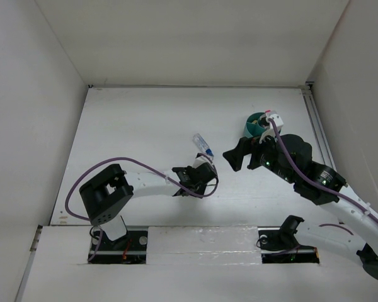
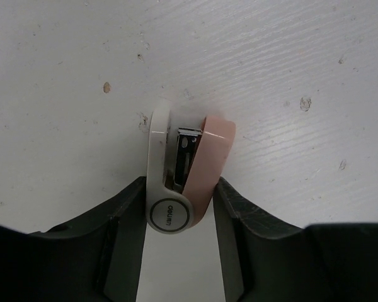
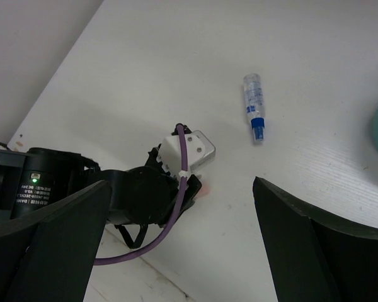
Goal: Sort the stationery into containers
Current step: Pick up the stapler from the center of the board.
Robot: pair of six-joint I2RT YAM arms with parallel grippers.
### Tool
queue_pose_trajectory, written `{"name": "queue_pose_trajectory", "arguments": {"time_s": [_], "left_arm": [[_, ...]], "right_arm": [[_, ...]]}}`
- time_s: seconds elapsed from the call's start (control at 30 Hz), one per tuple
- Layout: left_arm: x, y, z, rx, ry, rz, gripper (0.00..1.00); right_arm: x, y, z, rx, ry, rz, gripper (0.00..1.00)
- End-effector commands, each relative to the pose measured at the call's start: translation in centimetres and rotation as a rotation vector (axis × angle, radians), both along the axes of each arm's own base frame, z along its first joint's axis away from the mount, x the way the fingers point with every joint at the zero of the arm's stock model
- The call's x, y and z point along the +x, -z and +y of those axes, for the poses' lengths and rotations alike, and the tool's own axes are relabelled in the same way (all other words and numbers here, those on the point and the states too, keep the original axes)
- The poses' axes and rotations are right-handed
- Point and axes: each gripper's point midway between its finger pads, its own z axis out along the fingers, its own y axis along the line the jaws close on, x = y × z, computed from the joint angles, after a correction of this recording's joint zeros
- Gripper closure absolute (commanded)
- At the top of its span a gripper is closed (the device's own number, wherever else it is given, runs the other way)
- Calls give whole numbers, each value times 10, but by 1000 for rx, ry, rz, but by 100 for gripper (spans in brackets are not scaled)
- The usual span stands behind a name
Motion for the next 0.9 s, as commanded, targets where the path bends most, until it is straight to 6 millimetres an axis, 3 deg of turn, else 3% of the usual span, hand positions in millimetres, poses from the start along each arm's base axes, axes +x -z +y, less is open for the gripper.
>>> {"name": "queue_pose_trajectory", "arguments": {"time_s": [0.0,0.07,0.17,0.33,0.37,0.6,0.7,0.73,0.8,0.83,0.87], "left_arm": [[-6,8,6,34,2,28,63],[-4,8,5,39,-2,22,66],[-4,11,6,47,-2,26,81],[-3,15,8,69,-6,28,89],[-2,15,8,73,-9,20,100],[2,11,7,77,-44,11,100],[9,-8,7,37,-87,-40,100],[15,-18,4,11,-111,-69,100],[19,-44,-1,-67,-126,-109,100],[20,-55,-4,-103,-127,-125,100],[21,-76,-9,-179,-115,-153,100]], "right_arm": [[1,-16,2,41,-12,-52,0],[1,-16,2,41,-12,-52,0],[1,-16,2,41,-12,-52,0],[2,-14,3,41,-12,-52,0],[2,-14,3,41,-12,-52,0],[20,-5,-13,59,121,-12,0],[31,2,-24,83,192,14,0],[33,-5,-28,129,216,10,0],[39,-2,-37,161,249,17,0],[41,-14,-40,204,255,-9,0],[43,-14,-43,228,260,-4,0]]}}
